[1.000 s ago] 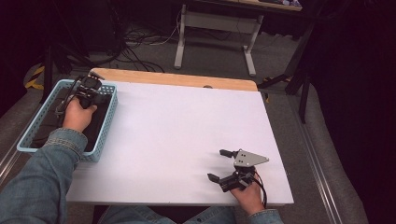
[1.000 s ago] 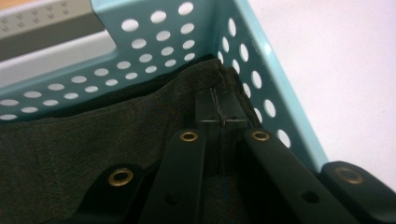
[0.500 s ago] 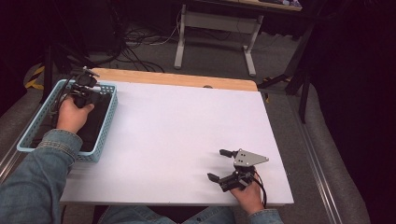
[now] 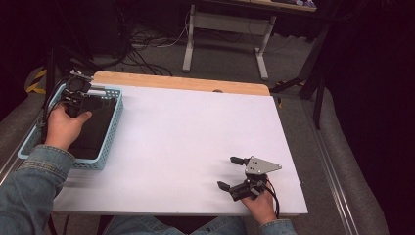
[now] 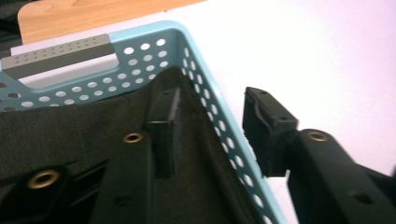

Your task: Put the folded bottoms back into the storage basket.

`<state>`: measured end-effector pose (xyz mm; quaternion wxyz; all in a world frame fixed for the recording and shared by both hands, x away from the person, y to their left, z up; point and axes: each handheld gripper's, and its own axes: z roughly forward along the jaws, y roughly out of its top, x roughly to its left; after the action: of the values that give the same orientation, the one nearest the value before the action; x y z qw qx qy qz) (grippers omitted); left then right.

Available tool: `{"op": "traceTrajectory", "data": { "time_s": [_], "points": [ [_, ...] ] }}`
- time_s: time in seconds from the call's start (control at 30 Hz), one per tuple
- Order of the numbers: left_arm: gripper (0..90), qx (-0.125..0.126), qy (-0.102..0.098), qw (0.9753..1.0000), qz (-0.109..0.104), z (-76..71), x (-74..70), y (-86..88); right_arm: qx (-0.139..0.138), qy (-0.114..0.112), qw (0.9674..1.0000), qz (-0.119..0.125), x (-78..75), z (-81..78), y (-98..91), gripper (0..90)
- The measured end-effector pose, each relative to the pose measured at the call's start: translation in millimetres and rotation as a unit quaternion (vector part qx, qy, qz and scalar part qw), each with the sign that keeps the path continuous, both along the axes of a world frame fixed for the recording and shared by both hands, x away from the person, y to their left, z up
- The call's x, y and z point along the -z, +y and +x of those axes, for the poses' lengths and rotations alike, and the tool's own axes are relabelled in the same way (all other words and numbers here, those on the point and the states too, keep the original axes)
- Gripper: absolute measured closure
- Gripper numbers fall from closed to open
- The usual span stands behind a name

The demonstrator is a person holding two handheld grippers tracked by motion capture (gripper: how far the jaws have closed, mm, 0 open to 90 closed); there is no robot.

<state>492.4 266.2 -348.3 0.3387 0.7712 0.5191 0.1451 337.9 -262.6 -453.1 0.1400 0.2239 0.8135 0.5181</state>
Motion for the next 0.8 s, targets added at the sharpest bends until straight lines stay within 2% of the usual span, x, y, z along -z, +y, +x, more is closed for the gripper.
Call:
{"op": "traceTrajectory", "data": {
  "time_s": [0.17, 0.23, 0.37, 0.4, 0.5, 0.67, 0.8],
  "points": [
    [43.9, 0.017, -0.012, 0.9997, -0.015, -14.7, -5.6, -2.9, 0.0, -0.001, 1.0, 0.0, 0.1, -0.3, -0.2, 1.3],
    [37.2, 0.025, -0.022, 0.9991, -0.025, -21.6, -7.9, -4.8, 0.001, -0.001, 1.0, 0.001, 0.0, -0.3, -0.3, 1.3],
    [23.4, 0.037, -0.027, 0.9983, -0.037, -29.4, -9.6, -8.4, 0.001, 0.0, 1.0, 0.001, 0.0, -0.2, -0.4, 1.3],
    [19.4, 0.046, -0.04, 0.9974, -0.038, -36.2, -11.5, -12.1, 0.001, 0.0, 1.0, 0.002, -0.1, -0.3, -0.5, 1.3],
    [12.4, 0.054, -0.049, 0.9965, -0.041, -43.6, -13.3, -16.3, 0.002, 0.001, 1.0, 0.002, -0.1, -0.3, -0.6, 1.3],
    [5.6, 0.074, -0.07, 0.9935, -0.051, -57.2, -16.1, -22.9, 0.001, 0.0, 1.0, 0.003, -0.2, -0.1, -0.5, 1.3],
    [4.9, 0.087, -0.072, 0.9915, -0.064, -65.1, -16.6, -28.2, 0.001, 0.0, 1.0, 0.002, -0.2, 0.0, -0.3, 1.3]
  ]
}}
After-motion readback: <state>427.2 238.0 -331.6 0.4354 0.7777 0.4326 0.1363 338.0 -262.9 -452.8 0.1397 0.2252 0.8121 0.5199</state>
